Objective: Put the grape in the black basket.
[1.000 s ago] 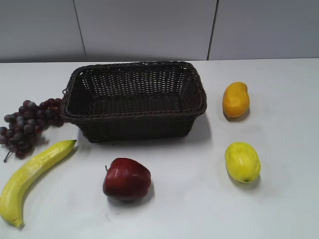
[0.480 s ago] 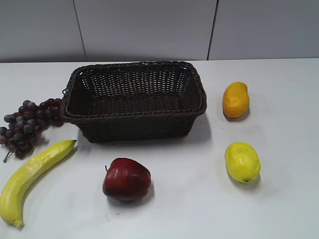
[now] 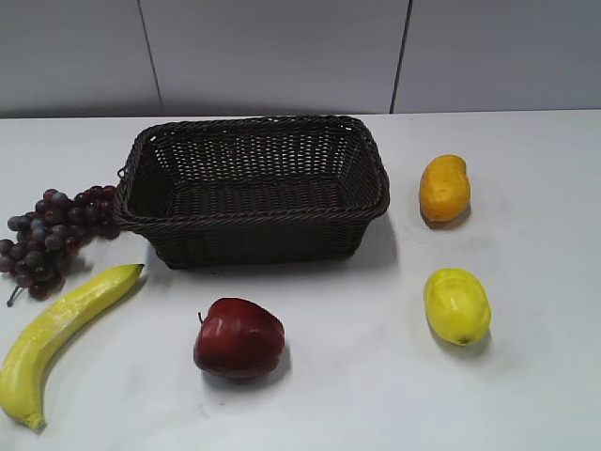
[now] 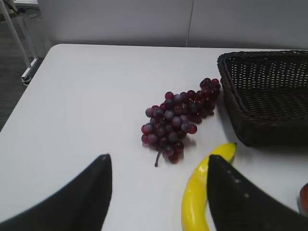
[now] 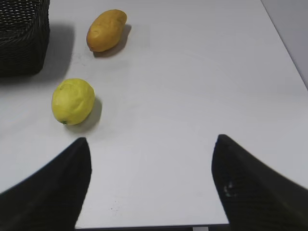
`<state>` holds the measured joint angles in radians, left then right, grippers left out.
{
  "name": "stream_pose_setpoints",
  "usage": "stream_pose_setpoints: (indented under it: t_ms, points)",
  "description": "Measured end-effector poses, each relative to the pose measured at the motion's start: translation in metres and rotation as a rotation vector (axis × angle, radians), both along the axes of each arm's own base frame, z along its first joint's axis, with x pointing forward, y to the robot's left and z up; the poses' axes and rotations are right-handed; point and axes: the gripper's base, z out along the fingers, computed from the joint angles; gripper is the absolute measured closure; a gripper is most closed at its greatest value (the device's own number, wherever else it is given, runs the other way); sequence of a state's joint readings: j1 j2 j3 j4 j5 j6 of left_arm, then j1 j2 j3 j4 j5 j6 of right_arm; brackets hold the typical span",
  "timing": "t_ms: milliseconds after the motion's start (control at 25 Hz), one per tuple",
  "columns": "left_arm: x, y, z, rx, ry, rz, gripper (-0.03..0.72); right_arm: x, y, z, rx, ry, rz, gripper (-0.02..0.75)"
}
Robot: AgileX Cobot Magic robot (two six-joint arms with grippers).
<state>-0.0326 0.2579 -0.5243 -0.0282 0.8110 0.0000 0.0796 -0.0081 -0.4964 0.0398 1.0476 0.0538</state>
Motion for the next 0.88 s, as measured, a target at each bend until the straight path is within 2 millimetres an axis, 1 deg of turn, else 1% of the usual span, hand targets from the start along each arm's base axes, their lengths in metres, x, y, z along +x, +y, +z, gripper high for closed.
stream_pose_setpoints:
  t_ms: [160, 280, 440, 560, 640, 760, 880]
  points:
    - [0.047, -0.001, -0.002, -0.003, 0.059, 0.004, 0.1, 0.0, 0.0, 0.0, 0.0, 0.0, 0.0, 0.145]
    - [0.084, -0.002, -0.012, -0.003, 0.109, 0.008, 0.1, 0.0, 0.0, 0.0, 0.0, 0.0, 0.0, 0.145]
    - [0.129, -0.004, -0.033, 0.013, 0.275, 0.003, 0.1, 0.0, 0.0, 0.0, 0.0, 0.0, 0.0, 0.145]
    - [0.165, -0.005, -0.046, 0.035, 0.409, -0.012, 0.074, 0.0, 0.0, 0.0, 0.0, 0.0, 0.0, 0.145]
    - [0.19, -0.006, -0.059, 0.041, 0.501, -0.017, 0.05, 0.0, 0.0, 0.0, 0.0, 0.0, 0.0, 0.145]
    - [0.223, -0.008, -0.077, 0.048, 0.601, -0.026, 0.033, 0.0, 0.0, 0.0, 0.0, 0.0, 0.0, 0.145]
    - [0.252, -0.014, -0.093, 0.07, 0.664, -0.06, 0.03, 0.0, 0.0, 0.0, 0.0, 0.0, 0.0, 0.145]
